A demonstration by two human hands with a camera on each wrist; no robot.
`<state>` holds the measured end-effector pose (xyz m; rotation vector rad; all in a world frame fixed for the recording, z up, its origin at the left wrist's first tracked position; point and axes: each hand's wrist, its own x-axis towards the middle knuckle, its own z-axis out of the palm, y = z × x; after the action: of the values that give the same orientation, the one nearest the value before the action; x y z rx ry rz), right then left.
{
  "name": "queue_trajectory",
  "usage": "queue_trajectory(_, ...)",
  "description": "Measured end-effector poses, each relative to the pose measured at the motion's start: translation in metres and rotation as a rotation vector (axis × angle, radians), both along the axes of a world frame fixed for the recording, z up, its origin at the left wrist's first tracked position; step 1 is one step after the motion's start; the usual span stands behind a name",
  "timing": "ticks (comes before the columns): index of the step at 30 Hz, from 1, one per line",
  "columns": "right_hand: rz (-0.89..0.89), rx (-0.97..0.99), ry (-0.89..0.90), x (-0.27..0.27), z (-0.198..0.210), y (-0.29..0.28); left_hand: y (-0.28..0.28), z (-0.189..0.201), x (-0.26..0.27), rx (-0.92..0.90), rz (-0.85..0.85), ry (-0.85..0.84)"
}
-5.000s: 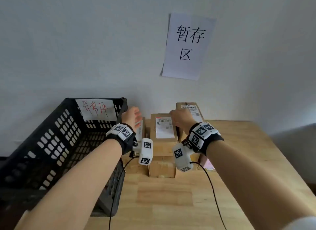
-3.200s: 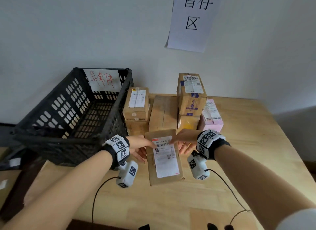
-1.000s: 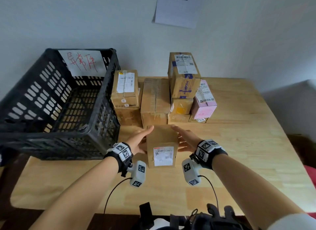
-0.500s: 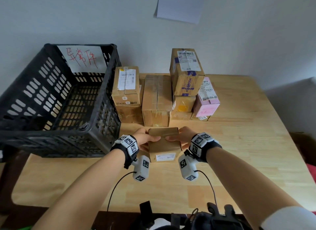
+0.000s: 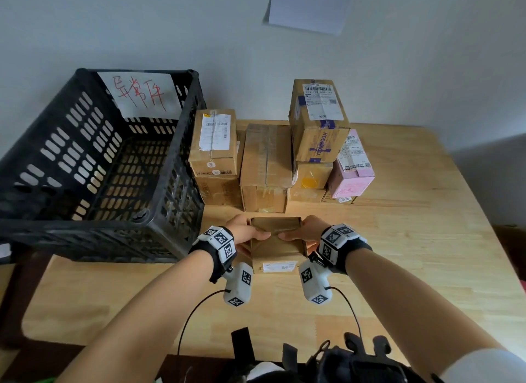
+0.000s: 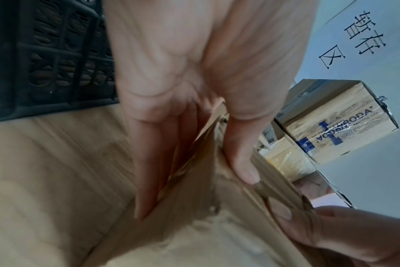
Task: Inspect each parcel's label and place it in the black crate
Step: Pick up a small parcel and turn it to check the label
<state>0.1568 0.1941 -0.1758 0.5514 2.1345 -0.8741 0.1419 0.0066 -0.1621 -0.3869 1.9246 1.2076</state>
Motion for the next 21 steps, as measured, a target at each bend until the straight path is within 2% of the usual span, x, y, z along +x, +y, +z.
queue_trajectory(6,-0.032,-0.029,0.035,0.006,0.003,-0.002,-0.001,0.000,0.006,0.016,0.016,0.024)
queue_trajectory(12,-0.096,-0.264,-0.023,0.015,0.019,0.005,-0.005,0.005,0.010,0.129,0.067,-0.029)
queue_trajectory(15,-0.222,-0.364,-0.061,0.017,0.033,0.006,-0.008,0.008,0.007,0.160,0.148,-0.083)
queue_trajectory(21,-0.364,-0.315,0.058,0.026,0.023,0.011,-0.015,-0.002,0.016,0.155,0.230,0.016)
